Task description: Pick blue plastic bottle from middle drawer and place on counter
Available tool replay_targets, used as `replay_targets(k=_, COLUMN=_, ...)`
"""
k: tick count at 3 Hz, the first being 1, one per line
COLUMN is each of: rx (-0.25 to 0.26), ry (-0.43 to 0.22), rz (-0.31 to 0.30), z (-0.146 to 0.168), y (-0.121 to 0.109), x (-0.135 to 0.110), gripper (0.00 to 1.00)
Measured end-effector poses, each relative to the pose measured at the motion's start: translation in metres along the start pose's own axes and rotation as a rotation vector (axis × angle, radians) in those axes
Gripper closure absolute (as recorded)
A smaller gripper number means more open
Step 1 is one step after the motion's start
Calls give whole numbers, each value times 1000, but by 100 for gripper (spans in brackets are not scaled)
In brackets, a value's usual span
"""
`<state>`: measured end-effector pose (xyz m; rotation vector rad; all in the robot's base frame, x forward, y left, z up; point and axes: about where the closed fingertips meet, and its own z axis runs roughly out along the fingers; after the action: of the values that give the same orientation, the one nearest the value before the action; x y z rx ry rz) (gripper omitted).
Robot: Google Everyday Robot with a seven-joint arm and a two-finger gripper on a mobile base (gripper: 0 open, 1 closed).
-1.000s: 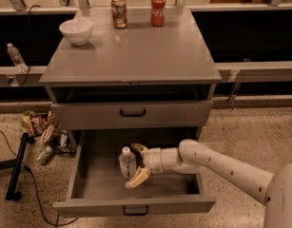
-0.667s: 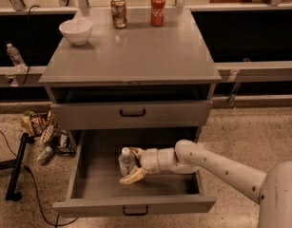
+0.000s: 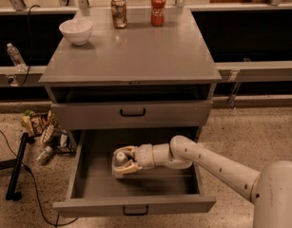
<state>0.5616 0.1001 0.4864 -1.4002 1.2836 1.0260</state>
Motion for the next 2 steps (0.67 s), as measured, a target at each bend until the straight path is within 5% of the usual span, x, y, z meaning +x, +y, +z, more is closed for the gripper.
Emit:
replay_targets(k=1, rx=23, ry=-15, rz=-18, z=-9, y=-9, x=-9, gripper=98)
replay_targets(k=2, rx=68, ry=-55, rz=74, z=-51, y=-24, x=-48, gripper=100)
